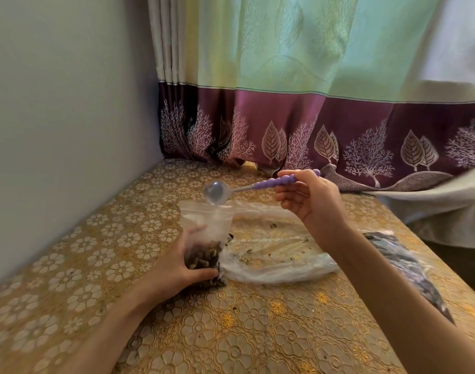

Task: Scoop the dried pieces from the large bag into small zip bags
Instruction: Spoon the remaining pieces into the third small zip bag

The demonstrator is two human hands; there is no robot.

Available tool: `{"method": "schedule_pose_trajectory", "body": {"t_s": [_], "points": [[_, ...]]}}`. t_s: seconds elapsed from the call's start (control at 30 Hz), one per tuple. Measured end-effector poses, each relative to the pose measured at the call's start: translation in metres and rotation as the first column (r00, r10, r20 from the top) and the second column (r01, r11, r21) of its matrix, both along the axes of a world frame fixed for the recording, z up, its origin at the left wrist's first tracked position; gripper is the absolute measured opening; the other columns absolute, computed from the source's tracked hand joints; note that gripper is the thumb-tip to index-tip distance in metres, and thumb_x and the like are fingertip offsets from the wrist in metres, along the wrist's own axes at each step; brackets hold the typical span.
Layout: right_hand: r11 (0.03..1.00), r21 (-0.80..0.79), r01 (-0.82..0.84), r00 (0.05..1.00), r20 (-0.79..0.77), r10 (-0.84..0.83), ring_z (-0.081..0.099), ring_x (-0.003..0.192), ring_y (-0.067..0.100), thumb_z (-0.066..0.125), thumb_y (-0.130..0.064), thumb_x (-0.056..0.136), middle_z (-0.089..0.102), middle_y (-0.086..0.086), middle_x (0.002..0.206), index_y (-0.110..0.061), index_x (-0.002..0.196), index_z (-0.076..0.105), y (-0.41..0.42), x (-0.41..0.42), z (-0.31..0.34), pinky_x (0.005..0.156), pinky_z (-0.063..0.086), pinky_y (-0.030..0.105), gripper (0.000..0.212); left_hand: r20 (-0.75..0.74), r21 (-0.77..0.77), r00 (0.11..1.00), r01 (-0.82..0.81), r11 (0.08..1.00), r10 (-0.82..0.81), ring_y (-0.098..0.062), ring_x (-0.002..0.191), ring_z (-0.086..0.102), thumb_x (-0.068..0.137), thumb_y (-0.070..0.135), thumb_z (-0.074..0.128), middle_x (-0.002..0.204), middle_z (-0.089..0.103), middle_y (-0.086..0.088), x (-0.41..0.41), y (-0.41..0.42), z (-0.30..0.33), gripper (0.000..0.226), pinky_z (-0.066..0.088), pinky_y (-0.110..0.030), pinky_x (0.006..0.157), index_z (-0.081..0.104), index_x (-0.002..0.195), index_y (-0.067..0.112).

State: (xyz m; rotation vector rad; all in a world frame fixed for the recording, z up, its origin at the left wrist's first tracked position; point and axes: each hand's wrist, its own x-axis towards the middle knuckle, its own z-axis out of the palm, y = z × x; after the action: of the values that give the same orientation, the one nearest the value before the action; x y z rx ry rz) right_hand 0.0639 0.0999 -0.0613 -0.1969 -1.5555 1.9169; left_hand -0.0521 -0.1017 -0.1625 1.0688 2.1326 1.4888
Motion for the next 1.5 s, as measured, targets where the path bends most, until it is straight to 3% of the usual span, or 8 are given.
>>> {"method": "schedule_pose_trajectory", "body": {"t_s": [0.13, 0.33, 0.53, 0.7, 0.97, 1.13, 1.33, 1.5], "points": [[0.987, -0.038, 0.156, 0.988, 0.015, -0.156, 0.060, 0.051, 0.011, 0.045, -0.014, 0.096, 0.069, 0.004, 0.060, -0.004, 0.077, 0.061, 0.011, 0.002, -0.011, 0.048, 0.050, 0.018, 0.027, 0.016, 0.023, 1.000, 0.007, 1.000, -0.007, 0.025, 0.081, 0.053, 0.064, 0.021, 0.079, 0.099, 0.052, 0.026, 0.000, 0.000, -0.001, 0.083, 0.044, 0.000, 0.063, 0.031, 0.129, 0.041], [0.942, 0.134, 0.308, 0.929, 0.171, -0.328, 0.059, 0.049, 0.011, 0.047, -0.015, 0.097, 0.066, 0.000, 0.051, -0.006, 0.070, 0.060, 0.021, -0.005, -0.049, 0.044, 0.048, 0.017, 0.031, 0.063, 0.056, 0.998, 0.022, 0.998, -0.025, 0.011, 0.094, 0.060, 0.061, 0.028, 0.078, 0.106, 0.060, 0.016, -0.001, 0.000, -0.003, 0.081, 0.050, -0.009, 0.069, 0.034, 0.126, 0.043], [0.926, 0.246, 0.285, 0.920, 0.199, -0.336, 0.060, 0.050, 0.015, 0.047, -0.015, 0.097, 0.065, 0.002, 0.050, -0.015, 0.050, 0.064, 0.017, -0.016, -0.065, 0.045, 0.049, 0.021, 0.049, 0.060, 0.061, 0.998, 0.020, 0.998, -0.024, 0.011, 0.097, 0.059, 0.061, 0.026, 0.078, 0.108, 0.061, 0.013, -0.004, 0.000, -0.005, 0.081, 0.048, -0.007, 0.071, 0.034, 0.128, 0.039], [0.936, 0.271, 0.224, 0.938, 0.199, -0.283, 0.059, 0.051, 0.016, 0.046, -0.016, 0.097, 0.067, 0.008, 0.059, -0.010, 0.063, 0.063, 0.010, -0.030, -0.068, 0.046, 0.047, 0.024, 0.039, 0.057, 0.055, 0.998, 0.011, 0.998, -0.014, 0.015, 0.094, 0.058, 0.062, 0.023, 0.078, 0.102, 0.062, 0.020, -0.005, 0.001, -0.006, 0.078, 0.047, -0.005, 0.069, 0.035, 0.124, 0.042], [0.990, -0.080, 0.117, 0.938, 0.337, -0.083, 0.060, 0.048, 0.008, 0.043, -0.011, 0.097, 0.069, 0.005, 0.056, -0.007, 0.049, 0.068, 0.007, -0.039, -0.080, 0.046, 0.049, 0.016, 0.055, 0.059, 0.044, 0.998, 0.013, 0.999, -0.016, 0.017, 0.097, 0.056, 0.059, 0.026, 0.079, 0.106, 0.059, 0.021, -0.006, 0.002, -0.006, 0.076, 0.043, -0.001, 0.074, 0.037, 0.121, 0.042], [0.929, -0.353, 0.113, 0.936, 0.352, 0.020, 0.066, 0.049, 0.012, 0.048, -0.014, 0.097, 0.070, 0.014, 0.061, 0.003, 0.072, 0.062, 0.011, -0.042, -0.082, 0.042, 0.050, 0.017, 0.033, 0.042, 0.027, 0.999, 0.015, 1.000, -0.016, 0.016, 0.098, 0.055, 0.059, 0.028, 0.078, 0.102, 0.064, 0.025, -0.007, 0.001, -0.006, 0.080, 0.044, -0.001, 0.075, 0.036, 0.125, 0.042], [0.931, -0.354, 0.087, 0.951, 0.309, 0.029, 0.062, 0.046, 0.010, 0.042, -0.002, 0.092, 0.071, 0.014, 0.064, -0.003, 0.051, 0.068, 0.018, -0.037, -0.078, 0.043, 0.051, 0.016, 0.048, -0.009, 0.017, 1.000, -0.008, 1.000, 0.008, 0.022, 0.090, 0.054, 0.060, 0.027, 0.076, 0.105, 0.060, 0.013, -0.004, 0.002, -0.003, 0.081, 0.041, 0.002, 0.068, 0.034, 0.129, 0.038], [0.948, -0.261, 0.182, 0.944, 0.316, -0.095, 0.058, 0.048, 0.011, 0.042, -0.006, 0.093, 0.068, 0.007, 0.055, -0.003, 0.062, 0.062, 0.024, -0.028, -0.070, 0.045, 0.048, 0.016, 0.037, -0.001, 0.018, 1.000, -0.018, 1.000, 0.018, 0.020, 0.090, 0.056, 0.059, 0.027, 0.076, 0.107, 0.061, 0.010, -0.003, 0.002, -0.002, 0.080, 0.043, 0.001, 0.066, 0.035, 0.127, 0.037]]}}
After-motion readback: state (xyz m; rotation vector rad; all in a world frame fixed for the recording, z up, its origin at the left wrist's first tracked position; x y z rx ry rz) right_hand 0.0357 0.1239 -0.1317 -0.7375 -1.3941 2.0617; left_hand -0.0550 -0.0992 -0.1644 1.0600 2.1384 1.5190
